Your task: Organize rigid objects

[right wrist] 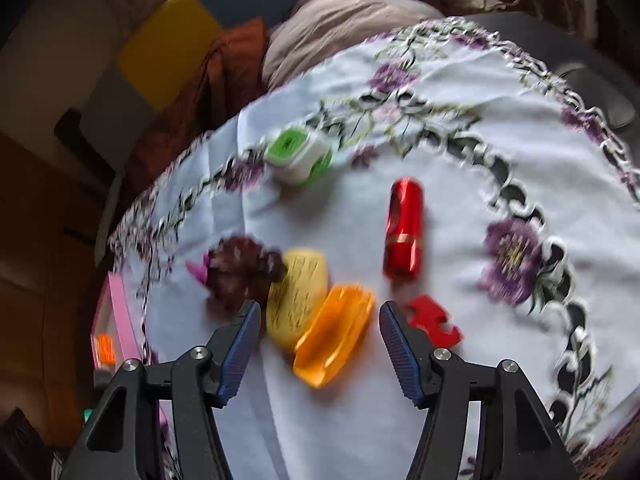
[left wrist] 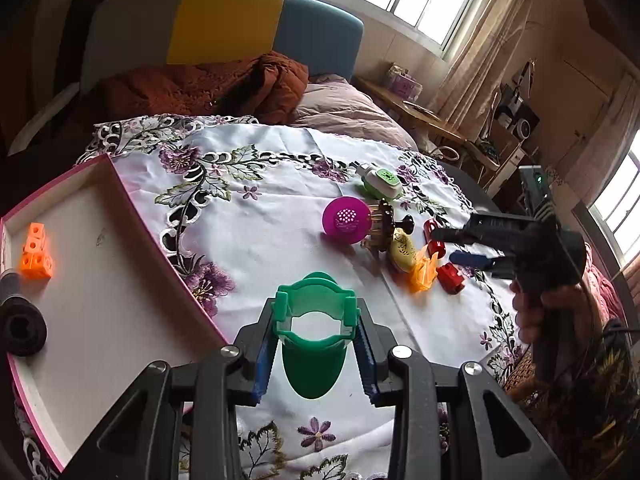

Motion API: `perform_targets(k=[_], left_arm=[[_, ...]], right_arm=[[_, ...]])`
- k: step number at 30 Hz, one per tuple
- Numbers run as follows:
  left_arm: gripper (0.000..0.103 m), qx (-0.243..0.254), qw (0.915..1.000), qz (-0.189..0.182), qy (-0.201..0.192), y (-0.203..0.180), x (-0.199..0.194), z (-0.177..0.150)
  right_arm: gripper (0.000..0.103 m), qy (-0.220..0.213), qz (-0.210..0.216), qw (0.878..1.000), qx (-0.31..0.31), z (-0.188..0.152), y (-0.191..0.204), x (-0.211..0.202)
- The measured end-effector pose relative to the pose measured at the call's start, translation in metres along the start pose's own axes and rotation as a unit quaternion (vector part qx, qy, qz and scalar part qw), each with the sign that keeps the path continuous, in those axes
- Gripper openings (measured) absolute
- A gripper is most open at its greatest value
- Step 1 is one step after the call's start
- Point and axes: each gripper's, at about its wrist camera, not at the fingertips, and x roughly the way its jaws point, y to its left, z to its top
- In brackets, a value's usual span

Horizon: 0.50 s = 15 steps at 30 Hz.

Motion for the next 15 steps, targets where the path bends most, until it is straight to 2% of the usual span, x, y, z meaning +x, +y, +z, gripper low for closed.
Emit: perform_targets(k=[5,8,10,15], left_arm=[[0.035,-0.007,1.0000,-0.002,-0.005,0.004,-0.007,-0.004],[0.035,-0.016,0.9998,-0.001,-0.010,0.010,-0.012,-0.006],[0.035,-0.023,0.9997,0.000,-0.012,0.014,-0.015,-0.006],[0.035,-0.027,0.9994,0.003,-0.019,0.018,-0.021,-0.008]], right_arm=[[0.043,0.018,-0.050,0.998,-0.013,-0.005,0.001,0.018],[0.038,0.027,-0.079,0.996,-0.026,-0.004,0.001,0.027],[0.034,0.032,-0.080,0.996,-0.026,-0.002,0.000,0.032],[0.034,0.047,-0.083,0.995,-0.032,0.002,0.001,0.040]])
